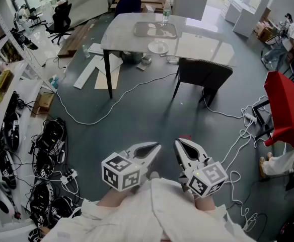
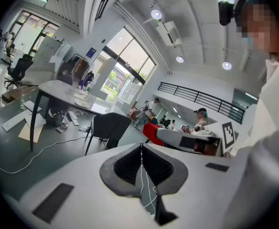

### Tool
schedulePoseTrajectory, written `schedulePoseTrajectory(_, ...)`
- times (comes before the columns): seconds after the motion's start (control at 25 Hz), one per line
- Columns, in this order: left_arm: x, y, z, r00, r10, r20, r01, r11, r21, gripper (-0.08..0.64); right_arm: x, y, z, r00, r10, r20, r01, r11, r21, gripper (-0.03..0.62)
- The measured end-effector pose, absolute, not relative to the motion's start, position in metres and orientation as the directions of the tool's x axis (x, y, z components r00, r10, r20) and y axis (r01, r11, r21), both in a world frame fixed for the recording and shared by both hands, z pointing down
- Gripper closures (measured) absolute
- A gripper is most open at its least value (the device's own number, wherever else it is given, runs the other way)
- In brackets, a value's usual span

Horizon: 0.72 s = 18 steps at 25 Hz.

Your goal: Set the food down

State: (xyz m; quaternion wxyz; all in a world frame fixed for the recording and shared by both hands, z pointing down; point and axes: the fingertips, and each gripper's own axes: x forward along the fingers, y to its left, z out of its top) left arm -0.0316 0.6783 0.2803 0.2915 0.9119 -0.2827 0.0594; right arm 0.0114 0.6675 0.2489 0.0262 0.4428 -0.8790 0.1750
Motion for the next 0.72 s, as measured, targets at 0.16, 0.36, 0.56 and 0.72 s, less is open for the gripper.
schedulePoseTrajectory(0.16, -0.040, 0.676, 0.283, 0.819, -0.498, 0.286, -0.570, -0.648, 0.505, 0.543, 0.011, 0.668, 0.249, -0.613, -0.763, 0.206, -0.782, 0.548, -0.297, 0.589)
schedulePoseTrajectory(0.36, -0.045, 0.676, 0.286, 0.806, -0.516, 0.290, -0.586, -0.629, 0.511, 0.543, 0.010, 0.668, 0.250, -0.620, -0.756, 0.207, -0.777, 0.557, -0.293, 0.589)
schedulePoseTrajectory(0.56, -0.043, 0.676, 0.287, 0.803, -0.517, 0.297, -0.591, -0.621, 0.515, 0.543, 0.010, 0.668, 0.248, -0.635, -0.742, 0.216, -0.768, 0.576, -0.281, 0.589)
schedulePoseTrajectory(0.72, -0.036, 0.676, 0.288, 0.812, -0.501, 0.299, -0.580, -0.635, 0.511, 0.543, 0.009, 0.666, 0.251, -0.644, -0.735, 0.211, -0.760, 0.583, -0.287, 0.589)
